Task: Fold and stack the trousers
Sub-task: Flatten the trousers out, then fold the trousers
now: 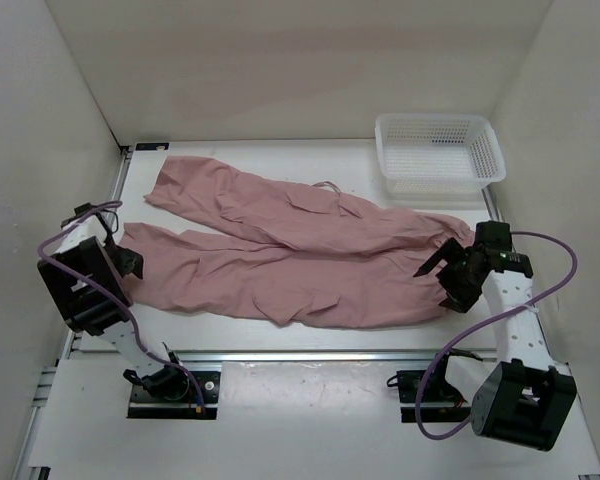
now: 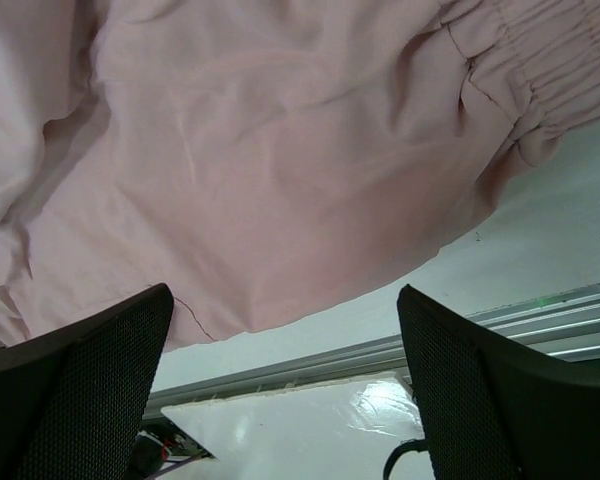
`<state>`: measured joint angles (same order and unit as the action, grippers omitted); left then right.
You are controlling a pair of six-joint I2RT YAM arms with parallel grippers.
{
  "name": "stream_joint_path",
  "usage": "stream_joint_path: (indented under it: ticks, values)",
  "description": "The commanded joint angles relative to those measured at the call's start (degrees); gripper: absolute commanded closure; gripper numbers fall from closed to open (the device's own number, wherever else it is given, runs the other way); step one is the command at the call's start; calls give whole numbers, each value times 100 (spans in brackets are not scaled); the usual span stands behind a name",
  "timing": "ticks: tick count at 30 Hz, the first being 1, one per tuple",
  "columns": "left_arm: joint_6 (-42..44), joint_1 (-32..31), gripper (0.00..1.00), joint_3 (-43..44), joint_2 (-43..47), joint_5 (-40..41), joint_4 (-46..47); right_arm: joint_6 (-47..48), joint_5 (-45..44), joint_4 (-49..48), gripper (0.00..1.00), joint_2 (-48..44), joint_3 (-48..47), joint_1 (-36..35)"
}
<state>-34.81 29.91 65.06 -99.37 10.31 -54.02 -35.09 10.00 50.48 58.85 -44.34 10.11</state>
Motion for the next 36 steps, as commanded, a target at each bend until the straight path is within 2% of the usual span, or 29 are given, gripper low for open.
stream_joint_path:
  ticks: [1, 5, 11, 13, 14, 21, 26, 30, 33, 34, 36]
  values:
    - [-87, 85, 16, 375, -283, 700, 24, -50, 160, -47, 3, 144, -339, -18]
    - [-289, 85, 29, 596, -671, 894, -162, -50, 160, -47, 3, 258, -584, -18]
    - [-343, 32, 32, 649, -671, 947, -162, -103, 160, -47, 3, 259, -725, -18]
    - [-272, 32, 44, 569, -496, 737, -83, -103, 160, 6, 3, 197, -725, -18]
    - [-203, 32, 66, 500, -374, 649, -30, -103, 160, 6, 3, 197, -725, -18]
    - [-79, 32, 90, 499, -372, 384, 93, -156, 160, 59, 3, -40, -611, -18]
    - [-17, 32, 90, 377, -5, 42, 93, -156, 99, 164, 3, -207, -611, -18]
    - [-88, 32, 90, 376, 995, -107, -12, -410, 150, 164, 3, -260, -252, 96]
    - [-88, 32, 90, 490, 1515, -309, -12, -639, 371, -125, 6, -59, 363, 220]
    - [-88, 32, 90, 490, 1578, -310, -12, -692, 371, -274, 12, -58, 460, 220]
    - [-35, 32, 90, 753, 1649, -485, -108, -692, 153, -275, 13, 21, 523, 220]
